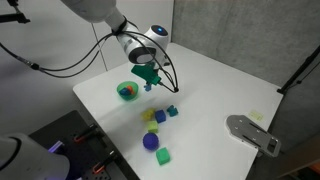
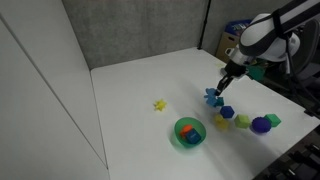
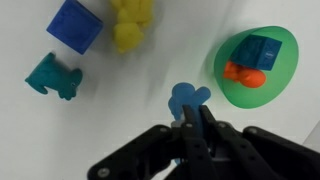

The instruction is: Pick up the light blue toy from the green bowl and put it on the table

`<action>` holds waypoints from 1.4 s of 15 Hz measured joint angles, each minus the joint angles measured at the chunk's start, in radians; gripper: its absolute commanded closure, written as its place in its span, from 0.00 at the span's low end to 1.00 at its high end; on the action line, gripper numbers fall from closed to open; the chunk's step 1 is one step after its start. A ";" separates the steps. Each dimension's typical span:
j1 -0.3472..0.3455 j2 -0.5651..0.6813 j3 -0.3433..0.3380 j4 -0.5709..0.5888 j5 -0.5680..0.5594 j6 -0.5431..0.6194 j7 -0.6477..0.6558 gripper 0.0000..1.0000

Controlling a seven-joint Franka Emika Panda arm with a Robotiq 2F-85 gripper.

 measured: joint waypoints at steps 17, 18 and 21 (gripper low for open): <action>-0.004 0.162 -0.077 -0.026 -0.178 0.326 0.032 0.96; -0.007 0.171 -0.067 -0.020 -0.180 0.335 0.032 0.95; -0.012 0.203 -0.042 0.007 -0.197 0.346 0.032 0.95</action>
